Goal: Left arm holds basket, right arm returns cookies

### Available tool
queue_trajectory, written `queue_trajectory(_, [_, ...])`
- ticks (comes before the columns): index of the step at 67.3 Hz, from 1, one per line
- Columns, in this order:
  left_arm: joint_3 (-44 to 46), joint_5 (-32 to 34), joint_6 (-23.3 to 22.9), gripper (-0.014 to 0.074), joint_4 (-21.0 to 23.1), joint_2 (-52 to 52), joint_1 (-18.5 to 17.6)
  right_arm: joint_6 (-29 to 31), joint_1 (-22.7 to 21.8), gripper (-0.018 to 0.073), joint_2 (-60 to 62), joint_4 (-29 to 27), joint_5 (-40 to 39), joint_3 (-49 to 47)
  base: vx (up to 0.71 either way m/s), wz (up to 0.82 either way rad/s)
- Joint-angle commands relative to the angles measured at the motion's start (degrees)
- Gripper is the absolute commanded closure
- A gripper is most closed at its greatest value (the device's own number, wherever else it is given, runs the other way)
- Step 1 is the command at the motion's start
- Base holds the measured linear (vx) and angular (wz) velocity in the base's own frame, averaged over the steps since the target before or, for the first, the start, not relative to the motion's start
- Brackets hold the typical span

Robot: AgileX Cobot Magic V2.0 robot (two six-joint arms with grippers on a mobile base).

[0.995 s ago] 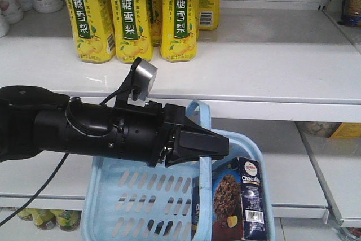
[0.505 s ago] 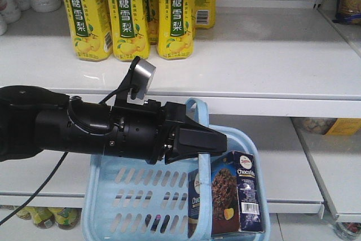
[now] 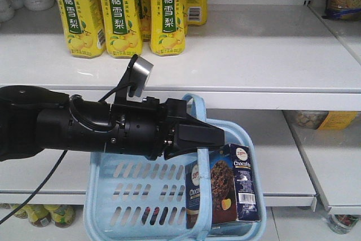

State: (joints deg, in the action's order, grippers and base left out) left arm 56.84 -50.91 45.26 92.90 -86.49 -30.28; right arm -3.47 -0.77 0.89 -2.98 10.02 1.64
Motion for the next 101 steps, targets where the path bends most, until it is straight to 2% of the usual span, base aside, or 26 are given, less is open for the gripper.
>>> queue_trajectory(1, [2.55,1.15,2.40,0.0603,8.95,2.54,0.90,0.32,0.05,0.0563,0.35,0.13,-4.50,0.17,0.00,0.00])
queue_trajectory(25, [2.55,1.15,2.40,0.0603,9.00,2.54,0.90,0.27,0.05,0.0563,0.35,0.13,-4.28,0.17,0.00,0.00])
queue_trajectory(33, [2.55,1.15,2.40,0.0603,9.00,2.54,0.90,-0.20,0.10,0.0563,0.35,-0.49,-7.90,-0.32,0.00,0.00])
queue_trajectory(39, [2.55,1.15,2.40,0.0603,9.00,2.54,0.90,-0.96,0.11,0.0563,0.35,-3.90,-9.46,-3.47,0.00,0.00])
queue_trajectory(46, [2.55,1.29,2.40,0.0603,9.00,2.54,0.90,1.55,0.11,0.0563,-1.59,-3.99,-10.02,-8.74,0.00,0.00])
queue_trajectory(55, [2.55,1.36,2.40,0.0603,8.94,2.54,0.90,1.56,0.11,0.0563,-10.29,-5.57,-10.02,-15.99,0.00,0.00])
queue_trajectory(63, [2.55,1.36,2.40,0.0603,8.94,2.54,0.90,1.35,0.11,0.0563,-16.45,-10.22,-8.82,-20.48,0.00,0.00])
queue_trajectory(76, [2.55,1.36,2.40,0.0603,8.94,2.54,0.90,0.67,0.11,0.0563,-20.52,-12.99,-9.06,-20.62,0.00,0.00])
queue_trajectory(89, [2.55,1.36,2.40,0.0603,8.95,2.54,0.90,0.67,0.11,0.0558,-20.69,-12.75,-8.26,-20.62,0.00,0.00])
queue_trajectory(101, [2.55,1.36,2.40,0.0603,8.95,2.54,0.90,0.72,0.04,0.0484,-20.69,-11.55,-5.26,-20.62,0.00,0.00])
